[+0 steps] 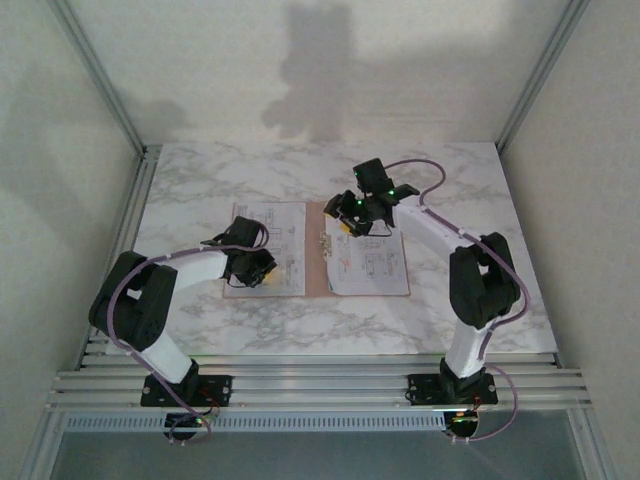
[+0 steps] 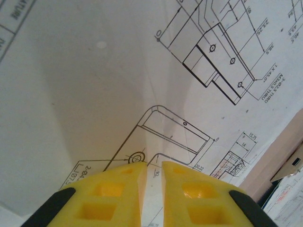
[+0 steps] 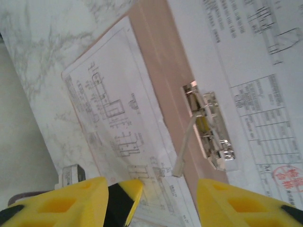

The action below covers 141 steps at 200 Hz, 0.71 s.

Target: Put the files into the folder

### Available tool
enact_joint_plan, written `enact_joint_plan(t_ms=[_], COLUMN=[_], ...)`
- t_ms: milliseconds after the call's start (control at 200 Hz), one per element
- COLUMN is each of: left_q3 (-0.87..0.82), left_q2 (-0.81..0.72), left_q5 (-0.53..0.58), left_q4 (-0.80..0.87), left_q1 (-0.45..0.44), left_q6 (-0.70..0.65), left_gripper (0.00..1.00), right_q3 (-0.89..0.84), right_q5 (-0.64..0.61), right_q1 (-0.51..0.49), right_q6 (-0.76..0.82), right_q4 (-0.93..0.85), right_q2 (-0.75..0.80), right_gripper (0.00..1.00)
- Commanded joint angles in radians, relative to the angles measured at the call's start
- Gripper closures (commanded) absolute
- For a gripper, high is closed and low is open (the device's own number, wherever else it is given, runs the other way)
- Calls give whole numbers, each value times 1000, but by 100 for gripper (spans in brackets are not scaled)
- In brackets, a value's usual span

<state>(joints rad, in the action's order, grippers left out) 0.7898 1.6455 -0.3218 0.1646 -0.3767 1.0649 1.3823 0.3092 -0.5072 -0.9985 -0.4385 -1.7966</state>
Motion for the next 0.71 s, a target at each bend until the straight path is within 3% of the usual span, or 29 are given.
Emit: enact_joint_plan(t_ms=[0, 355, 701], left_q3=[-29, 45, 112], left_q2=[52, 137, 196], left_q5=[-36, -77, -94], left_q4=[42, -17, -16], left_q1=[-57, -232, -302], left_q6=[-8, 68, 66], left_gripper=[83, 83, 83], right_q3=[-89, -327, -448], right_q5=[-46, -53, -31], right_q1=[25, 43, 95], right_q6=[-53, -132, -189], right_q4=[29, 137, 197], right_q2=[58, 204, 267], right_gripper=[44, 39, 35])
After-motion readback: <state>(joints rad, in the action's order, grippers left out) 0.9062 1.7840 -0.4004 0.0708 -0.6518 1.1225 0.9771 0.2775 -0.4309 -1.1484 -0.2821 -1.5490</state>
